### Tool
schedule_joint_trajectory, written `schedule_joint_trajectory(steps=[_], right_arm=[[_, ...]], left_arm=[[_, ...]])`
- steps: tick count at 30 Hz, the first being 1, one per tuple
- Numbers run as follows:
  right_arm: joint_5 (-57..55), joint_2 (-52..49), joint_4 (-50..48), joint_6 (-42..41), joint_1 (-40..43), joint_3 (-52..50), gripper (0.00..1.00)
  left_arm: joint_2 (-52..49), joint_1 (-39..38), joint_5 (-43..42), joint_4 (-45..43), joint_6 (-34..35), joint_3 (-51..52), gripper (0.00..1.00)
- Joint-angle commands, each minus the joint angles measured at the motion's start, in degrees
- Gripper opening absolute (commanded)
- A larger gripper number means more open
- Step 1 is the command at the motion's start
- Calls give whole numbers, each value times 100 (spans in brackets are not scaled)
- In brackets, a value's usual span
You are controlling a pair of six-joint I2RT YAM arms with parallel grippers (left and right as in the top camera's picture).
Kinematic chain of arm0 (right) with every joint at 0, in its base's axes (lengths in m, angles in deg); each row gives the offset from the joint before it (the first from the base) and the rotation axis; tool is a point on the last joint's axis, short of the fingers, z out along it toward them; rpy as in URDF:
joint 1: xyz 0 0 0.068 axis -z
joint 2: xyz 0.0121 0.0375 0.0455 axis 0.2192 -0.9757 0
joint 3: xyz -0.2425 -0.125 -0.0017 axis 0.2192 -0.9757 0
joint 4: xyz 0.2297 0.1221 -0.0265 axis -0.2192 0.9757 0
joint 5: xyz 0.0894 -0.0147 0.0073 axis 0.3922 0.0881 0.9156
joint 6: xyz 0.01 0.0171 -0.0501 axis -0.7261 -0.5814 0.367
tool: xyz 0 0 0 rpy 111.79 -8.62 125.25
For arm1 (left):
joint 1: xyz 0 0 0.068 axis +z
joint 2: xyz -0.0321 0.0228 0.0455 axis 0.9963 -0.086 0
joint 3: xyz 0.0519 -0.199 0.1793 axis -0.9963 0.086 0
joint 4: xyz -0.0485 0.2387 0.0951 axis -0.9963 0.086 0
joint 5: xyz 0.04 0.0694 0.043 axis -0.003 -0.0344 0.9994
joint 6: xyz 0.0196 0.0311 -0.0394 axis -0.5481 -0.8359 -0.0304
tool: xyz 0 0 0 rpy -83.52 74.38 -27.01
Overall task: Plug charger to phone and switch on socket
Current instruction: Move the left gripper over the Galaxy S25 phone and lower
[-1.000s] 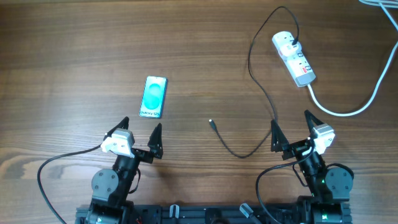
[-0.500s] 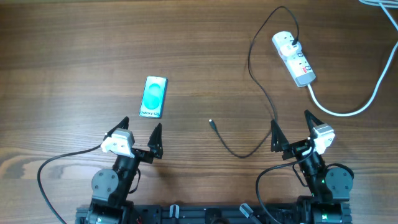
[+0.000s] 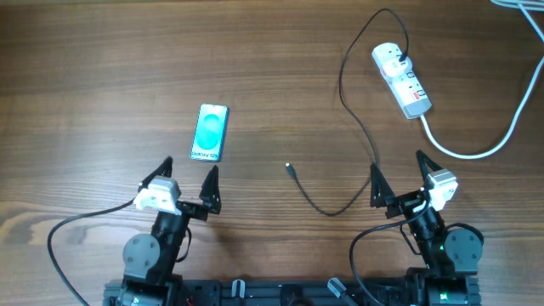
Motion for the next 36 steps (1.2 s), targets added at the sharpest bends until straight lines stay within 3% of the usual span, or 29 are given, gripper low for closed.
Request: schedule_joint_trajectory(steps=[1, 4, 7, 15, 17, 21, 28, 36], right_arm=[[2, 31, -20, -35, -20, -7, 100], [2, 31, -20, -37, -20, -7, 100], [2, 31, -20, -35, -20, -7, 100], [2, 31, -20, -35, -20, -7, 100], [2, 31, -20, -35, -20, -7, 100], [2, 31, -20, -35, -20, -7, 100], [2, 31, -20, -35, -20, -7, 100], [4, 31, -20, -35, -20, -7, 100]], left_arm=[[42, 28, 116, -122, 789, -385, 100], [-4, 28, 63, 122, 1648, -1217, 100], [-409, 26, 4, 787, 1663, -2507, 100], [-3239, 26, -898, 3534, 1005, -6902, 100], [-4188, 26, -964, 4588, 973, -8072, 100], [-5746, 26, -964, 6238, 977, -9586, 100], [-7525, 26, -986, 7197, 999, -9829, 100], [-8769, 26, -981, 7250, 997, -9825, 100]])
